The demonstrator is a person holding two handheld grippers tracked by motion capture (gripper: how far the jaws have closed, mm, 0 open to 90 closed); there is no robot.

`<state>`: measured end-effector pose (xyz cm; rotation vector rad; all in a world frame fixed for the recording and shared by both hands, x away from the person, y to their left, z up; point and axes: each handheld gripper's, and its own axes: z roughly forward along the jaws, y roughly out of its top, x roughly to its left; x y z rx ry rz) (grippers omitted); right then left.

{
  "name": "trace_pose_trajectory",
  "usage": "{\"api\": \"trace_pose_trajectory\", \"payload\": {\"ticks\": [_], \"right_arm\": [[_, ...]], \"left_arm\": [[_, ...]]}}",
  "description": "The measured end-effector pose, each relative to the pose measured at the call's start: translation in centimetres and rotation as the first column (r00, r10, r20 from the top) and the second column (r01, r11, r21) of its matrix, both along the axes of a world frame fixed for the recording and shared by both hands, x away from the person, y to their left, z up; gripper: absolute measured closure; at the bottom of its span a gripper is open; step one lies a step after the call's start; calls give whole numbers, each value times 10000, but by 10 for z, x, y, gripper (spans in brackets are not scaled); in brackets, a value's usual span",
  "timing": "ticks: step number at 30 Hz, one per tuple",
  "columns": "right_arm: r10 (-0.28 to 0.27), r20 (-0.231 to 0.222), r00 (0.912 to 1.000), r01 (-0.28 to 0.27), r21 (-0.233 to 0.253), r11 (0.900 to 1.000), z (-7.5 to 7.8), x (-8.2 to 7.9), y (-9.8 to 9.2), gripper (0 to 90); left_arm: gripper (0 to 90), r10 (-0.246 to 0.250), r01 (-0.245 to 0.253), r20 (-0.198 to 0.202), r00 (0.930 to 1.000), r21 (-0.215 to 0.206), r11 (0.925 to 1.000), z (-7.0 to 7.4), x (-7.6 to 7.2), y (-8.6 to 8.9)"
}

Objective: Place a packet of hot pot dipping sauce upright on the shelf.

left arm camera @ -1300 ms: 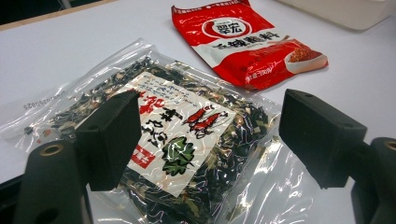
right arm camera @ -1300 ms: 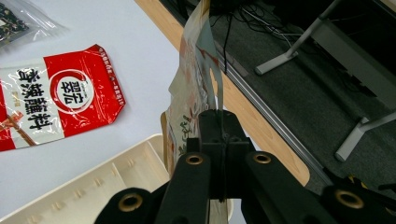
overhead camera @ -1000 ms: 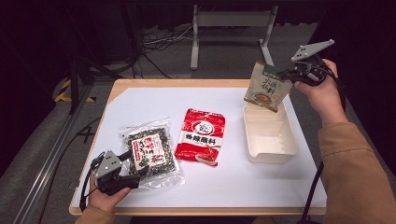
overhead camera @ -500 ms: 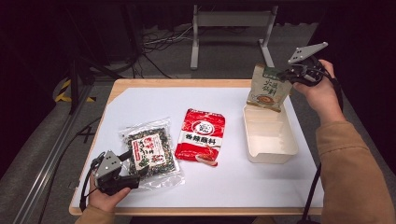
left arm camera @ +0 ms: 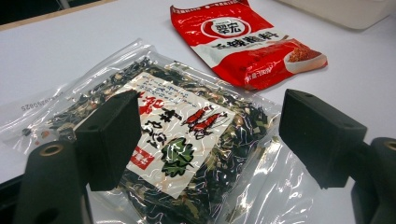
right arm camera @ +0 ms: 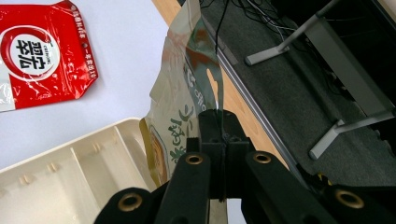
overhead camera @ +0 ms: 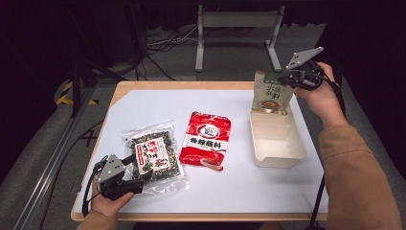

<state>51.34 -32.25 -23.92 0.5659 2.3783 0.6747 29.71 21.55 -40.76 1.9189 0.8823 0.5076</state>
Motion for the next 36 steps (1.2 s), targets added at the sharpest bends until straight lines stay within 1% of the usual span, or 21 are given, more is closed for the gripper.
{"api": "trace_pose_trajectory", "payload": {"ticks": [5,7,9,10,11,12,14,16,17,18,22,24,27,30,33,36], "right_arm": [[161,-89,9998,-161,-15,9999,-4,1,4,895],[250,-218,9994,-250,-18,9997,-6,1,6,895],[276,-292,9992,-282,-204,9994,-10,2,8,895],[276,-292,9992,-282,-204,9994,-10,2,8,895],[240,-399,9989,-252,-307,9992,-12,2,9,895],[267,-542,9982,-290,-418,9987,-17,4,10,895],[221,-699,9973,-251,-422,9988,-24,6,9,895],[133,-782,9968,-166,-417,9990,-29,8,7,895],[98,-858,9963,-126,-329,9994,-31,8,7,895],[16,-835,9965,-39,-278,9996,-33,9,6,894],[-155,-870,9961,146,-107,9998,-35,9,2,894],[-215,-933,9954,206,-114,9997,-36,9,0,893],[-409,-1015,9940,415,37,9991,-39,8,-3,891],[-806,-1276,9885,856,343,9957,-41,9,-6,892],[-1234,-1497,9810,1296,323,9910,-43,10,-8,890],[-1299,-1522,9798,1370,368,9899,-45,10,-8,885]], "left_arm": [[215,-11,11,2,10000,7,10000,0,0,0],[215,0,0,-16,10000,-6,10000,0,0,0],[215,-13,13,9,10000,18,10000,0,0,0],[215,-13,13,9,10000,18,10000,0,0,0],[215,-5,5,-9,10000,-9,10000,0,-1,0],[215,-1,1,-9,10000,-8,10000,0,-1,0],[215,-8,8,-19,10000,-17,10000,0,0,0],[215,-11,11,-28,10000,-19,10000,0,0,0],[215,7,-7,-11,10000,-26,10000,0,0,0],[215,5,-5,-10,10000,-22,10000,0,0,0],[215,11,-11,-11,10000,7,10000,0,0,0],[215,-5,5,3,10000,25,10000,0,0,-1],[215,-28,28,-11,10000,4,10000,0,0,-1],[215,-26,26,13,10000,4,10000,0,0,-1],[215,-35,35,12,10000,0,10000,0,0,-1],[215,-51,51,-16,10000,-9,10000,0,0,-1]]}}
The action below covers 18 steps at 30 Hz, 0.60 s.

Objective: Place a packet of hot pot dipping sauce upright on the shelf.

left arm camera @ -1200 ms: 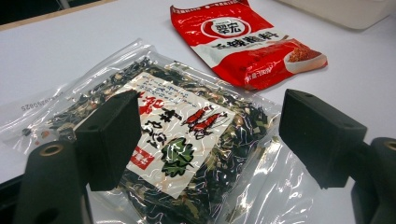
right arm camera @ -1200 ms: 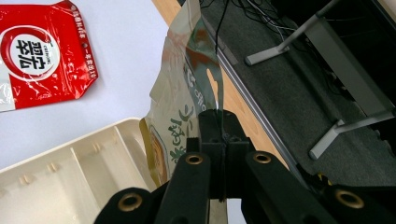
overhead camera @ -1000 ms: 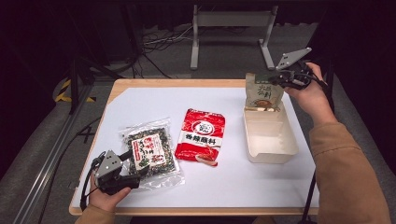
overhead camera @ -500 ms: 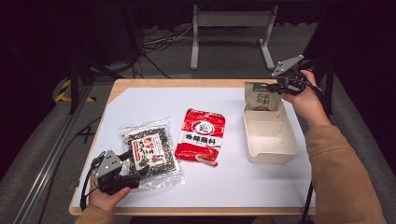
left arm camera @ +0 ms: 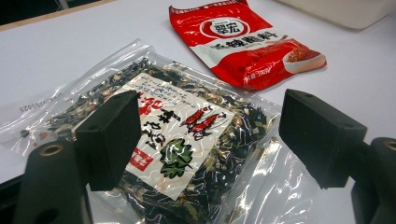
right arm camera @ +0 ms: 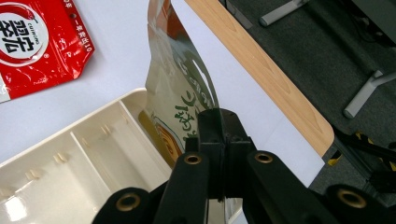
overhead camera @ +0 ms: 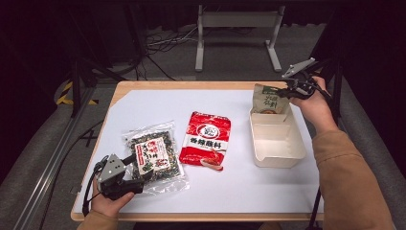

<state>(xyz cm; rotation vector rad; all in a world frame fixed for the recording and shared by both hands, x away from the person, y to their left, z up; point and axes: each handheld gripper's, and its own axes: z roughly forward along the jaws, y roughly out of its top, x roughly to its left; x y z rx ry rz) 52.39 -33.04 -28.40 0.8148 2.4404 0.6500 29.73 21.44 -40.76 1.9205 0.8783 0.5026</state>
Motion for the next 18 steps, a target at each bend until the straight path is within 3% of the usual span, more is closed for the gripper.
{"api": "trace_pose_trajectory", "payload": {"ticks": [3,10,12,18], "right_arm": [[49,172,9998,-50,77,10000,1,-1,1,826],[-450,375,9983,395,1350,9901,8,-9,1,596],[-468,408,9981,405,1449,9886,9,-11,0,566],[-906,873,9921,679,2342,9698,19,-28,-3,435]], "left_arm": [[215,12,-12,-3,10000,5,10000,0,0,0],[214,-112,112,-35,9999,-2,9999,0,3,-2],[212,-133,133,-56,9999,-12,9999,0,4,-2],[208,-365,365,-71,9993,43,9993,1,9,-9]]}}
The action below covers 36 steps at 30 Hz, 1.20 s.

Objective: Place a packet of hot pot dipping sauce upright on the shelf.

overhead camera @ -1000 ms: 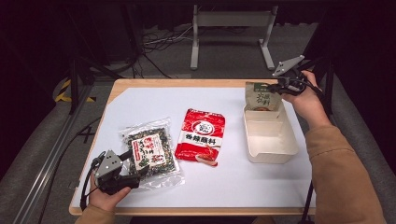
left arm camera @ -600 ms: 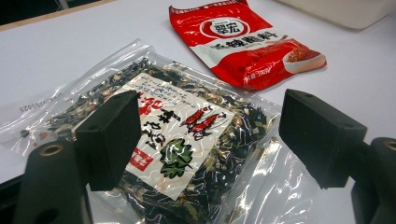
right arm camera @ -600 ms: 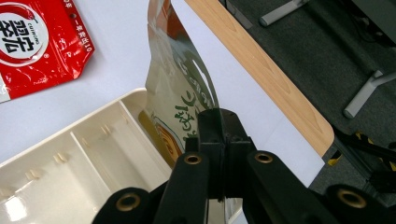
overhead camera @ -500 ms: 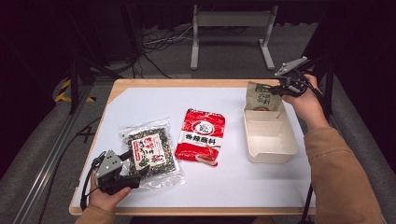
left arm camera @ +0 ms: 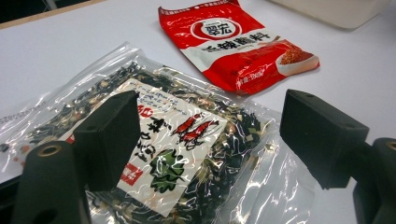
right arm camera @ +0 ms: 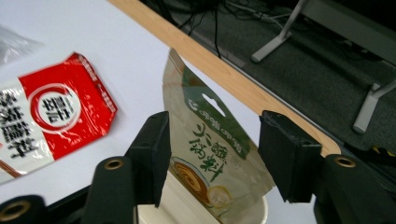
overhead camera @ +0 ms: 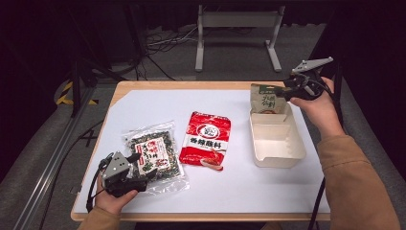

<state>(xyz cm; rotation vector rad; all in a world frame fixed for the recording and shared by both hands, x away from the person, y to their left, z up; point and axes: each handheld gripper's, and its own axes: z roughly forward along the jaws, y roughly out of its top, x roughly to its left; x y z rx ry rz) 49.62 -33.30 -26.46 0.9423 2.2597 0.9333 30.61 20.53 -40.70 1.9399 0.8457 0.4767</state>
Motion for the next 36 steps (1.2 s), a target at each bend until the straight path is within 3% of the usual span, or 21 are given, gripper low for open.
{"api": "trace_pose_trajectory", "payload": {"ticks": [7,10,11,12,14,24,29,31,36], "right_arm": [[-528,347,9980,500,773,9958,9,-27,1,380],[-633,389,9972,565,1562,9861,11,-38,2,377],[-633,389,9972,565,1562,9861,11,-38,2,377],[-698,327,9970,618,2020,9774,12,-47,6,361],[-587,264,9979,511,2274,9725,11,-52,10,360],[218,-297,9993,-121,2962,9550,-1,-72,44,368],[169,-892,9959,103,2963,9550,-11,-71,60,382],[210,-1190,9927,182,3190,9476,-15,-70,66,395],[442,-1202,9918,9,3517,9361,-22,-68,80,436]], "left_arm": [[206,-134,134,22,9999,-36,9999,1,3,-5],[206,-183,183,16,9998,1,9998,1,4,-5],[206,-183,183,16,9998,1,9998,1,4,-5],[206,-178,178,51,9998,11,9998,2,5,-5],[206,-184,184,10,9998,14,9998,1,5,-5],[199,-204,204,-14,9998,4,9998,2,2,-5],[199,-165,165,-16,9999,-22,9999,2,2,-4],[199,-157,157,-41,9999,-64,9999,2,2,-4],[199,-148,148,9,9999,-42,9999,2,1,-3]]}}
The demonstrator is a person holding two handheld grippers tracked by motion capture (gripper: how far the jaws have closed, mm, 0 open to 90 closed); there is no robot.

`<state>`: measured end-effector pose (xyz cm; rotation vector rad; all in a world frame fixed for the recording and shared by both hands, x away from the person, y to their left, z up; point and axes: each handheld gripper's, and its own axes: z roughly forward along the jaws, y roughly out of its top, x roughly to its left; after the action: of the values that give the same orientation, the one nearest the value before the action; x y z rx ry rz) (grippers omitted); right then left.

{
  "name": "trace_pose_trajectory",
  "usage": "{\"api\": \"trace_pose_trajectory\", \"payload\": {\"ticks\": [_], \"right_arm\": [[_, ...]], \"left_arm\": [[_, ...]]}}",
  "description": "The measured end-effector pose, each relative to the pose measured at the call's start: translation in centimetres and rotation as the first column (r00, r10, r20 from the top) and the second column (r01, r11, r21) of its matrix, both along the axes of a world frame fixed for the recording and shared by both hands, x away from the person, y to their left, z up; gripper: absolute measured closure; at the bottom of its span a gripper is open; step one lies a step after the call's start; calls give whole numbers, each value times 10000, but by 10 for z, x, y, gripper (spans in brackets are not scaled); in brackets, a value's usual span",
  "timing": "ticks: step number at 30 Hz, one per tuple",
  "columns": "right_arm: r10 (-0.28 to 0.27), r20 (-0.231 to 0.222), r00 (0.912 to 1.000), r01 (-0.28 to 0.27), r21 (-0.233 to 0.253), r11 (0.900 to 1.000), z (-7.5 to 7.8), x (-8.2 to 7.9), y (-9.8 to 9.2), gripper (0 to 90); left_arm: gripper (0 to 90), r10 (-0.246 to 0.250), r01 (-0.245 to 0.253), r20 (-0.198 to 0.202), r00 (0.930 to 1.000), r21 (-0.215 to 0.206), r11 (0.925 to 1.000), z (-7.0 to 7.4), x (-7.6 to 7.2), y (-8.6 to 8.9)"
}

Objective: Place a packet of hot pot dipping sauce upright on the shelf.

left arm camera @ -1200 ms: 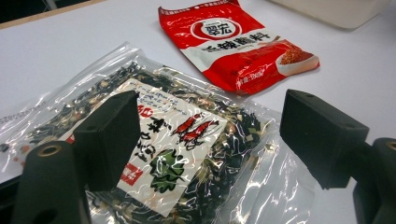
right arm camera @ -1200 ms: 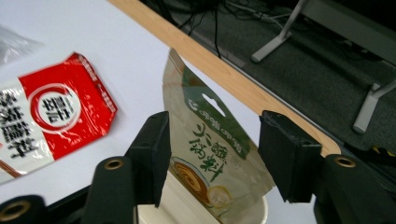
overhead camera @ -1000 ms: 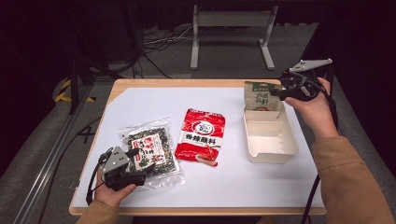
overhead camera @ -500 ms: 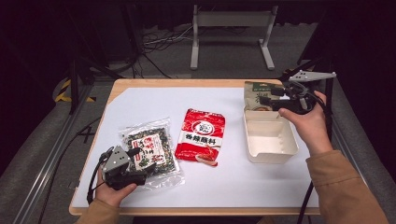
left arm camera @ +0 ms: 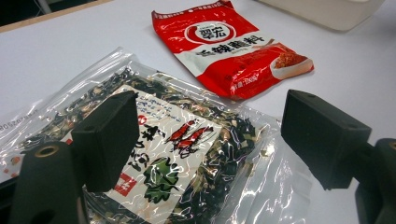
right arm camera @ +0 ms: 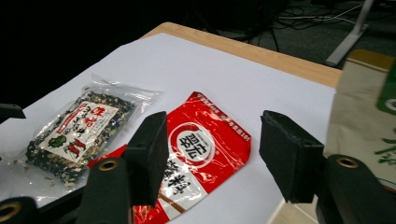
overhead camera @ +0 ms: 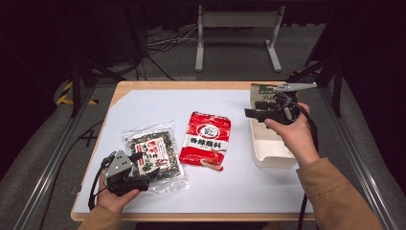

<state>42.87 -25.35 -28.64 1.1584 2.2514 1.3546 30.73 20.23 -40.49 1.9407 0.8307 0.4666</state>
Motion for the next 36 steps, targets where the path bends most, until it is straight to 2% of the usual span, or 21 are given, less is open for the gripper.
{"api": "trace_pose_trajectory", "payload": {"ticks": [3,6,12,15,18,20,23,28,33,36], "right_arm": [[221,-84,9997,-221,50,9997,-5,4,10,498],[293,-153,9995,-293,34,9996,-7,6,16,518],[390,258,9989,-393,122,9992,-17,14,32,505],[46,604,9982,-18,-467,9989,-23,15,39,497],[-136,395,9991,149,-314,9994,-30,17,48,500],[-197,364,9991,212,-430,9988,-33,18,53,503],[-409,414,9983,430,-510,9978,-39,21,62,518],[-734,892,9933,803,-769,9938,-48,27,69,516],[-1274,868,9880,1346,-834,9874,-61,36,74,498],[-1399,830,9867,1471,-873,9853,-70,39,79,502]], "left_arm": [[199,28,-28,12,10000,10,10000,0,-1,1],[199,64,-64,-6,10000,-28,10000,0,-1,1],[199,107,-107,40,9999,-12,9999,0,-2,3],[199,143,-143,23,9999,-30,9999,0,-3,4],[199,128,-128,5,9999,-20,9999,0,-3,4],[199,125,-125,60,9999,6,9999,0,-3,5],[199,141,-141,26,9999,-32,9999,0,-3,5],[199,116,-116,55,9999,-55,9999,0,-3,5],[199,116,-116,46,9999,-44,9999,0,-3,5],[199,123,-123,47,9999,-49,9999,0,-3,5]]}}
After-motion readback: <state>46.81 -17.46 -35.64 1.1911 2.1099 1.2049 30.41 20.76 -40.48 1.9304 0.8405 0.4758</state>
